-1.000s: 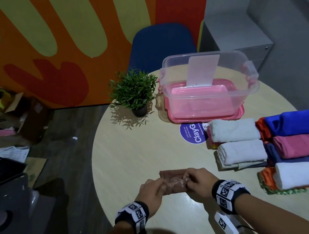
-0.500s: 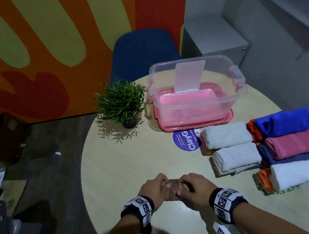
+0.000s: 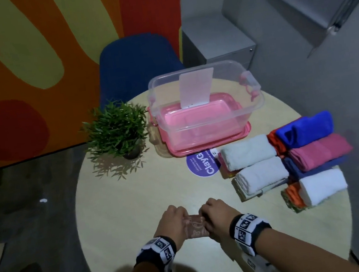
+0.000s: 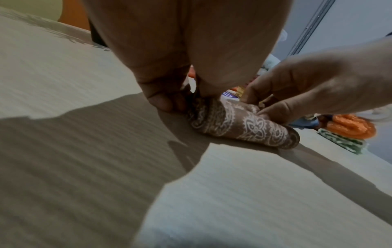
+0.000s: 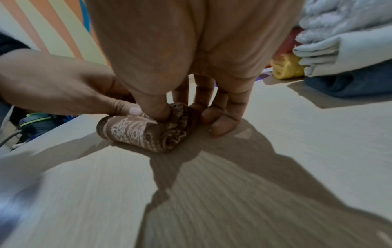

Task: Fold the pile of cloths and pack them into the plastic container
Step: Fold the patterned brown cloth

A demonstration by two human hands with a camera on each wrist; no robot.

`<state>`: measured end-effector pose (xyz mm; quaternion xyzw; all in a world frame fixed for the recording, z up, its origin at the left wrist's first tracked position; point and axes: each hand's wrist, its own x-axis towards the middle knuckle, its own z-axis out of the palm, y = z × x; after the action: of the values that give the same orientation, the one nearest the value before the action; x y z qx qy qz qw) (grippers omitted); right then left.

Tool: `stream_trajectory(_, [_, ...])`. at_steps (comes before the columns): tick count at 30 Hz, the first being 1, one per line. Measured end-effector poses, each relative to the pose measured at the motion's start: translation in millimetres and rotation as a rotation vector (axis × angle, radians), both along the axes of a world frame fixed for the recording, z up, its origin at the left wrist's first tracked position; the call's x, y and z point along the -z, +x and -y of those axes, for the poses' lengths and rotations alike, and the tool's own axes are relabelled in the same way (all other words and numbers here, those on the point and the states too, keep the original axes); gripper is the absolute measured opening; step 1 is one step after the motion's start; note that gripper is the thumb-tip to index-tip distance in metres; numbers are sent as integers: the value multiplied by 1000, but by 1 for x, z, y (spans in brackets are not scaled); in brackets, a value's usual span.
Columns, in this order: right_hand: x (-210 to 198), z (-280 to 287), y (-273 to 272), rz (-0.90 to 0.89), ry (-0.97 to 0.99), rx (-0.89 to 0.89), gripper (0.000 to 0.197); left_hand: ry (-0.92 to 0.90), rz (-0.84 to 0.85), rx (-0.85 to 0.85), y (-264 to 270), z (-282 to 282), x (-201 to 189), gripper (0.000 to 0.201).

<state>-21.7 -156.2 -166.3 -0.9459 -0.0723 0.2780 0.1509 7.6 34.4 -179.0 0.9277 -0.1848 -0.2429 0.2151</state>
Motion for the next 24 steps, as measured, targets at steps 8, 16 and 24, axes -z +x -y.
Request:
stream_trajectory(8, [10, 11, -34, 88, -156, -215, 19, 43, 132, 127, -21, 26, -7, 14])
stream_trajectory(16, [-9, 113, -89, 110, 127, 245, 24, -65, -29, 107, -54, 114, -12, 11])
stream_trajectory(24, [-7, 205, -126, 89, 122, 492, 19, -105, -81, 80, -79, 197, -17, 13])
